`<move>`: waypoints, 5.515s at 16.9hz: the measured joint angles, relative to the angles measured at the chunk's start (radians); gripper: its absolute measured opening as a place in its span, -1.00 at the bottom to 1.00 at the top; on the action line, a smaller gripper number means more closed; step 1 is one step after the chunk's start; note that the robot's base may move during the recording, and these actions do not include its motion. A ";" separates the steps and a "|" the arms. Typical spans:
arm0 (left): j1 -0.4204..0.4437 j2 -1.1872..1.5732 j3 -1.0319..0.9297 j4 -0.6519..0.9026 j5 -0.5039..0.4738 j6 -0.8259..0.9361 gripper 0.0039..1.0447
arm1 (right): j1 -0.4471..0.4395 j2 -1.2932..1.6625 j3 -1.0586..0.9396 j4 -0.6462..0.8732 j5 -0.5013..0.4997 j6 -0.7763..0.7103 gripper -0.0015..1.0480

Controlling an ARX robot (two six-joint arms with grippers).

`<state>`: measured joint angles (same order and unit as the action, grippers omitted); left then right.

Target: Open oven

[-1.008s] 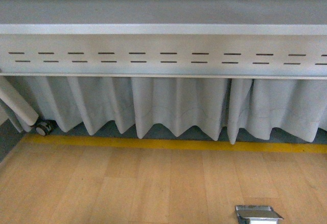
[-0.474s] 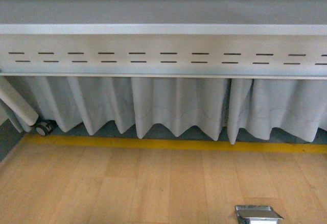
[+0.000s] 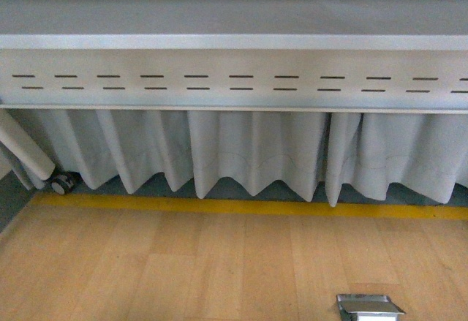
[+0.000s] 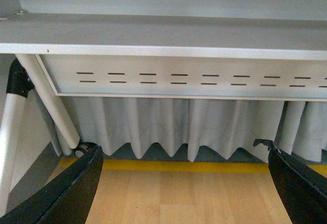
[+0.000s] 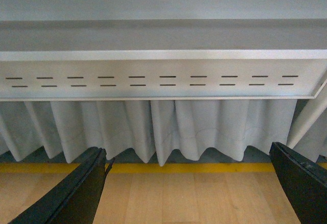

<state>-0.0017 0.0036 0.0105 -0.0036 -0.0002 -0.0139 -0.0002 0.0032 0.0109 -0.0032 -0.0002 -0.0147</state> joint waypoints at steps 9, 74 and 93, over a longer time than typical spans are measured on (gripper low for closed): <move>0.000 0.000 0.000 0.000 0.000 0.000 0.88 | 0.000 0.000 0.000 0.000 0.000 0.000 0.87; 0.000 0.003 0.002 -0.016 -0.003 0.003 0.88 | 0.000 0.000 0.000 0.000 0.000 0.000 0.87; -0.471 1.734 0.596 0.555 0.023 -0.710 0.88 | 0.000 0.000 0.000 0.000 0.000 0.000 0.87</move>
<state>-0.4728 1.7378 0.6067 0.5518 0.0231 -0.7235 -0.0002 0.0036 0.0109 -0.0036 -0.0002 -0.0147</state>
